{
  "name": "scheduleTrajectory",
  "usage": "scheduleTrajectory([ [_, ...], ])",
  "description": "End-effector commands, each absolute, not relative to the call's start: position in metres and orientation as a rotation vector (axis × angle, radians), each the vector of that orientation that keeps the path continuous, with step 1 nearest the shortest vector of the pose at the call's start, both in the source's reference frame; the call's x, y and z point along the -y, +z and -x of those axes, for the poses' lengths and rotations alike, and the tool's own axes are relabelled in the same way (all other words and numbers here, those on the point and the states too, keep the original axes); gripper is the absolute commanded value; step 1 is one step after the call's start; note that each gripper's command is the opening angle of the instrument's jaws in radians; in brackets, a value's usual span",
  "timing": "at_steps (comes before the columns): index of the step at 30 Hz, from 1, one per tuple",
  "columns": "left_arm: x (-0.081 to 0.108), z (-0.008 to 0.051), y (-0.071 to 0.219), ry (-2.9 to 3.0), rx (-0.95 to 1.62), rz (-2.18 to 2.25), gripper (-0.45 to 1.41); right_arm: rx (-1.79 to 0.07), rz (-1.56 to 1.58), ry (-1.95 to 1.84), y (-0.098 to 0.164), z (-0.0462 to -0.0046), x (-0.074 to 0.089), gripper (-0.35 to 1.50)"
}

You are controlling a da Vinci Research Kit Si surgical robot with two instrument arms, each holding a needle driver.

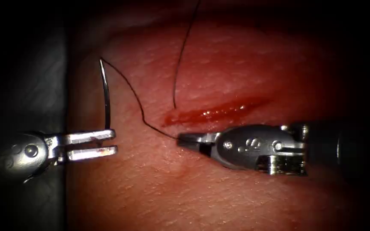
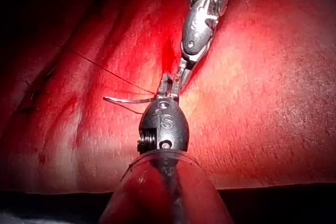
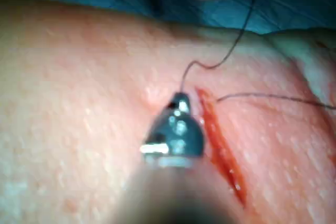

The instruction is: Wound Closure

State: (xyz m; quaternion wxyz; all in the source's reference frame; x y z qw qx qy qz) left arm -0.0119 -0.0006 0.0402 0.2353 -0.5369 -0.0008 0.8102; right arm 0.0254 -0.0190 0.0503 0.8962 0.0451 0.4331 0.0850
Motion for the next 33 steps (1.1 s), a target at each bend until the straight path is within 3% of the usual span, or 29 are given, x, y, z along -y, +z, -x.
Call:
scheduleTrajectory([
  [1,0.001,0.0126,0.041,2.222,0.006,1.478,-0.45,-0.908,-0.102,0.183,0.049,-0.0259,0.020,-0.35],
  [23,0.001,0.0138,0.041,2.212,0.028,1.505,-0.45,-0.973,-0.173,0.110,0.039,-0.0274,0.025,-0.35],
  [24,0.001,0.0138,0.041,2.212,0.029,1.506,-0.45,-0.974,-0.178,0.113,0.038,-0.0275,0.025,-0.16],
  [25,0.001,0.0138,0.041,2.212,0.029,1.506,-0.45,-0.973,-0.178,0.115,0.038,-0.0274,0.024,0.29],
  [26,0.001,0.0138,0.041,2.212,0.029,1.506,-0.45,-0.959,-0.160,0.127,0.039,-0.0273,0.024,1.06],
  [28,0.001,0.0136,0.040,2.212,0.033,1.507,-0.45,-0.949,-0.145,0.133,0.039,-0.0269,0.023,1.16],
  [33,0.001,0.0117,0.040,2.214,0.018,1.480,-0.45,-0.937,-0.099,0.115,0.044,-0.0256,0.023,1.16],
])
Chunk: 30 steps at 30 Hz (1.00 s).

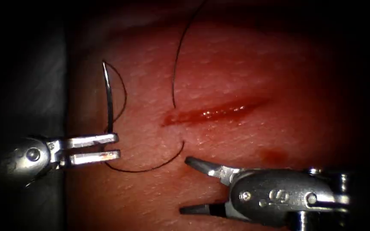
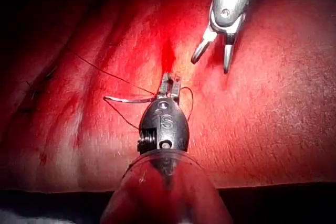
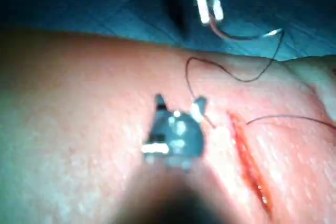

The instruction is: Wound Closure

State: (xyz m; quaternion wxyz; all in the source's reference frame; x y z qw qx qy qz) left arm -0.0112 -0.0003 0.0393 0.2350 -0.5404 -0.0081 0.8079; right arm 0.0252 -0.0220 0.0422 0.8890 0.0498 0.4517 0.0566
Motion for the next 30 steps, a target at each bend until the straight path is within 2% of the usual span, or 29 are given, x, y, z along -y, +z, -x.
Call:
scheduleTrajectory([
  [1,0.0004,0.0115,0.0400,2.212,0.014,1.476,-0.45,-0.936,-0.098,0.118,0.0443,-0.0256,0.0227,1.16],
  [5,0.0005,0.0116,0.0400,2.209,0.003,1.468,-0.45,-0.931,-0.067,0.118,0.0478,-0.0262,0.0222,1.13],
  [9,0.0008,0.0125,0.0402,2.205,0.001,1.476,-0.45,-0.916,-0.017,0.128,0.0514,-0.0276,0.0213,1.00],
  [11,0.0008,0.0125,0.0403,2.205,0.002,1.480,-0.45,-0.913,-0.003,0.131,0.0522,-0.0280,0.0213,0.83],
  [12,0.0008,0.0125,0.0403,2.205,0.003,1.480,-0.45,-0.914,0.001,0.136,0.0526,-0.0281,0.0213,0.56],
  [13,0.0008,0.0125,0.0403,2.206,0.003,1.481,-0.45,-0.912,0.007,0.135,0.0529,-0.0281,0.0214,0.17],
  [14,0.0008,0.0124,0.0403,2.206,0.004,1.481,-0.45,-0.917,0.007,0.133,0.0532,-0.0279,0.0217,-0.35],
  [30,0.0009,0.0126,0.0406,2.206,-0.003,1.482,-0.45,-0.969,-0.035,0.167,0.0454,-0.0246,0.0232,-0.35],
])
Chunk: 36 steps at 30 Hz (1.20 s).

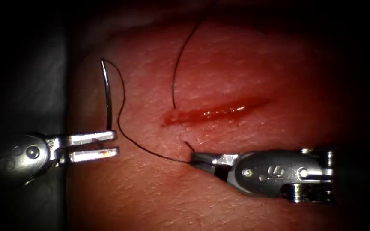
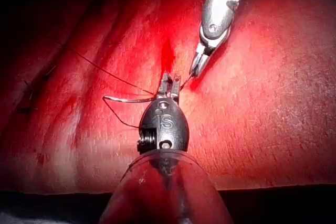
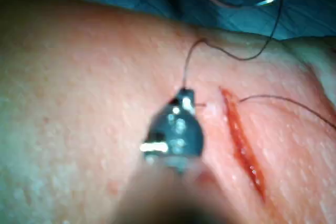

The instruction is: Wound Closure

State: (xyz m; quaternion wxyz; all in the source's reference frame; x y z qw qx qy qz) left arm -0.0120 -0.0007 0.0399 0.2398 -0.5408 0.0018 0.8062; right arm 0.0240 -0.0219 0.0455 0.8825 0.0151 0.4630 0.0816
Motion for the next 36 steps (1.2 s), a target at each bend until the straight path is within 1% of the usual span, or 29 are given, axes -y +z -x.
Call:
scheduleTrajectory([
  [1,0.0008,0.0127,0.0406,2.206,-0.001,1.484,-0.45,-0.969,-0.035,0.161,0.0444,-0.0247,0.0238,-0.35],
  [14,0.0011,0.0132,0.0407,2.203,0.001,1.494,-0.45,-0.995,-0.032,0.133,0.0394,-0.0247,0.0261,-0.35],
  [16,0.0011,0.0132,0.0407,2.203,0.001,1.494,-0.45,-0.992,-0.033,0.138,0.0394,-0.0247,0.0257,0.59],
  [17,0.0011,0.0132,0.0407,2.203,0.001,1.494,-0.45,-0.987,-0.026,0.140,0.0394,-0.0247,0.0254,0.98],
  [18,0.0011,0.0132,0.0407,2.203,0.002,1.494,-0.45,-0.980,-0.022,0.150,0.0395,-0.0246,0.0252,1.13],
  [19,0.0011,0.0131,0.0407,2.203,0.002,1.494,-0.45,-0.973,-0.018,0.160,0.0395,-0.0246,0.0251,1.21],
  [22,0.0011,0.0131,0.0407,2.203,0.002,1.494,-0.45,-0.966,-0.014,0.172,0.0397,-0.0244,0.0251,1.28],
  [25,0.0012,0.0132,0.0407,2.203,0.002,1.494,-0.45,-0.961,-0.018,0.184,0.0395,-0.0242,0.0252,1.28],
  [33,0.0012,0.0140,0.0406,2.198,0.007,1.500,-0.45,-0.973,-0.013,0.202,0.0393,-0.0241,0.0246,1.19],
  [36,0.0012,0.0140,0.0406,2.198,0.007,1.500,-0.45,-0.973,-0.013,0.202,0.0393,-0.0241,0.0246,1.19],
])
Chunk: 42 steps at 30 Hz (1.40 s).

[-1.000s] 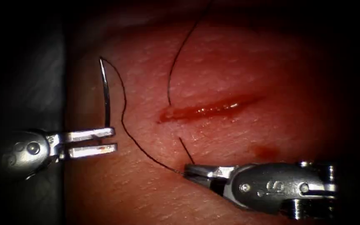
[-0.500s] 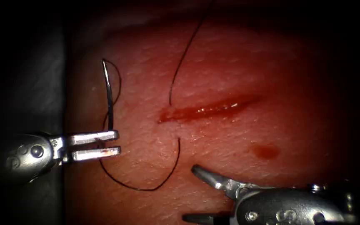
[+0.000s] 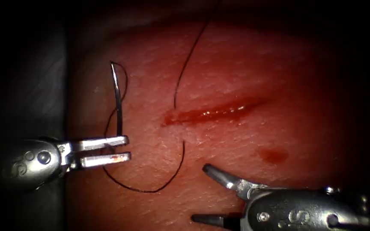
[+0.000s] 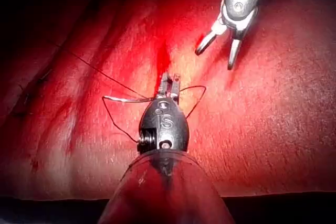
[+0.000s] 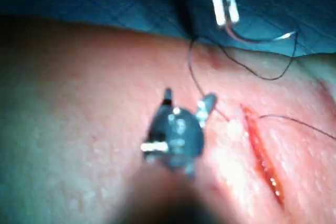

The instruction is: Wound Closure

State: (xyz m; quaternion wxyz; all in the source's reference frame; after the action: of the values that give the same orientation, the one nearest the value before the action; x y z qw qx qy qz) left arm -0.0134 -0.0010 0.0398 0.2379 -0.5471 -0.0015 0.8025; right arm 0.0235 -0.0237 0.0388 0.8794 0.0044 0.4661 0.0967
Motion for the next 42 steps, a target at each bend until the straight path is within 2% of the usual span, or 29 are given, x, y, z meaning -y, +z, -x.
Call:
scheduleTrajectory([
  [1,0.0012,0.0140,0.0406,2.198,0.007,1.500,-0.45,-0.973,-0.013,0.202,0.0393,-0.0241,0.0246,1.19],
  [30,0.0012,0.0140,0.0406,2.198,0.007,1.500,-0.45,-0.973,-0.013,0.202,0.0393,-0.0241,0.0246,1.19],
  [42,0.0016,0.0148,0.0407,2.183,0.095,1.619,-0.45,-0.973,-0.013,0.202,0.0393,-0.0241,0.0246,1.19],
])
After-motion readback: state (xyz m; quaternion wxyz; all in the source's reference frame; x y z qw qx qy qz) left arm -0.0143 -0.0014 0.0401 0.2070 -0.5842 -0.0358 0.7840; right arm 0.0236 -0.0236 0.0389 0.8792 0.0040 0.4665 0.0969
